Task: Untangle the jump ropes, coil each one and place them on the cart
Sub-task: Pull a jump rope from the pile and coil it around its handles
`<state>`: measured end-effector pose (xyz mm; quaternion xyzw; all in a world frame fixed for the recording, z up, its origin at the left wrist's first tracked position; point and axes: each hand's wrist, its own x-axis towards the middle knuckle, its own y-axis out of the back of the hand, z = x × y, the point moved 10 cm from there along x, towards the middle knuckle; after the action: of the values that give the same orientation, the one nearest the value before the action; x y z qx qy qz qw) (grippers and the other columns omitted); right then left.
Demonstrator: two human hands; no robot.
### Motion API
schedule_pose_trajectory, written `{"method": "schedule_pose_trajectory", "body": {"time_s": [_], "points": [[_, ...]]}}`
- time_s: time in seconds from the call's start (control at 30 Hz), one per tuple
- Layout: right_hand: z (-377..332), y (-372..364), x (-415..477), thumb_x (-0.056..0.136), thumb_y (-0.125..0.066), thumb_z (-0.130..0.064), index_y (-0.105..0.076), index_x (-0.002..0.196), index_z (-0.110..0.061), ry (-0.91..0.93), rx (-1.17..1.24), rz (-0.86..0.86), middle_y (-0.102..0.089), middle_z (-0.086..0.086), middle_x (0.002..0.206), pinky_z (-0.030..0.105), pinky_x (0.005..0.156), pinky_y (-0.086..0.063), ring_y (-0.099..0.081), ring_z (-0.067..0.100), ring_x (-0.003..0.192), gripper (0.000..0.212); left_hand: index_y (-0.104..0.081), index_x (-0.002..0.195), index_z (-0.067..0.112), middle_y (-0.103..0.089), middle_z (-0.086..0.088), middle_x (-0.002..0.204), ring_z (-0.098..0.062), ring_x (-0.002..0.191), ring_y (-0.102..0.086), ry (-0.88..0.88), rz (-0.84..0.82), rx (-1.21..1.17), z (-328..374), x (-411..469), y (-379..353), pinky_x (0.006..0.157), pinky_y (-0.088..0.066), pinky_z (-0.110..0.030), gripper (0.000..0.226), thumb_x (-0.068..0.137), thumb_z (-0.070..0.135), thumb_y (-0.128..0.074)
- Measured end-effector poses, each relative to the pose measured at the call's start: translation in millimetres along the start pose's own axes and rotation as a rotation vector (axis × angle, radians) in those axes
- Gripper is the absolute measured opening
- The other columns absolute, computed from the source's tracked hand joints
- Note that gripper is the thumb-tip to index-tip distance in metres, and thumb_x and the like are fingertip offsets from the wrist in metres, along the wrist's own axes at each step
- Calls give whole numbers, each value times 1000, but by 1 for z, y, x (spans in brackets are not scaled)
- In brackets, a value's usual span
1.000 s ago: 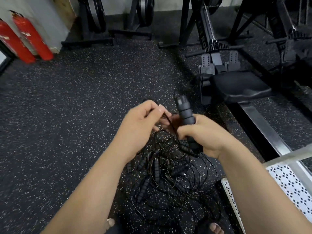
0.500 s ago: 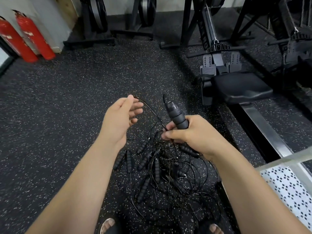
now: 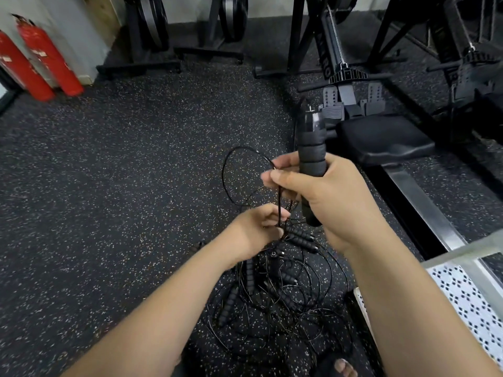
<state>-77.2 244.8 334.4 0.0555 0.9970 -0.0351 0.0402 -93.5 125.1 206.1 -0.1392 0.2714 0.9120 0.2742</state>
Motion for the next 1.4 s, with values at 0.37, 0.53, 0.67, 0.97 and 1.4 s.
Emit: {"method": "schedule_pose_trajectory", "body": {"time_s": [0.37, 0.53, 0.67, 0.97, 1.4], "points": [[-12, 22, 1, 90, -81, -3, -71, 117, -5, 22, 287, 145, -82, 17, 106, 30, 73, -55, -81, 31, 102, 29, -73, 100, 56, -78, 23, 117, 0, 110, -73, -206, 75, 53, 41, -21, -7, 104, -58, -34, 26, 93, 71, -53], [3, 29, 10, 93, -78, -3, -71, 125, -1, -20, 308, 127, -82, 17, 110, 33, 82, -61, -80, 30, 106, 33, -76, 104, 43, -79, 13, 90, -15, 53, -60, -216, 227, 132, 42, -28, 29, 52, -53, -40, 21, 111, 43, -56], [32, 27, 16, 92, -71, 6, -76, 117, -9, -63, 21, 99, -84, 8, 107, 49, 101, -61, -79, 26, 108, 30, -72, 99, 40, -70, 7, 71, -13, 54, -55, -227, 344, 66, 45, -35, 59, 56, -46, -32, 19, 110, 43, -57], [75, -3, 19, 86, -79, -2, -83, 103, -21, -162, -287, -46, -84, -3, 97, 35, 102, -56, -78, 20, 99, 26, -76, 110, 18, -83, 2, 100, -13, 100, -78, -291, 462, -329, 56, -48, 99, 93, -63, -37, 23, 114, 21, -53], [65, -8, 20, 87, -90, -36, -77, 90, -22, -11, -434, 43, -77, 3, 80, 37, 71, -52, -64, 22, 67, 19, -66, 132, 0, -78, -16, 122, -26, 119, -74, -347, 395, -822, 57, -52, 115, 105, -57, -41, 34, 115, 25, -49]]}}
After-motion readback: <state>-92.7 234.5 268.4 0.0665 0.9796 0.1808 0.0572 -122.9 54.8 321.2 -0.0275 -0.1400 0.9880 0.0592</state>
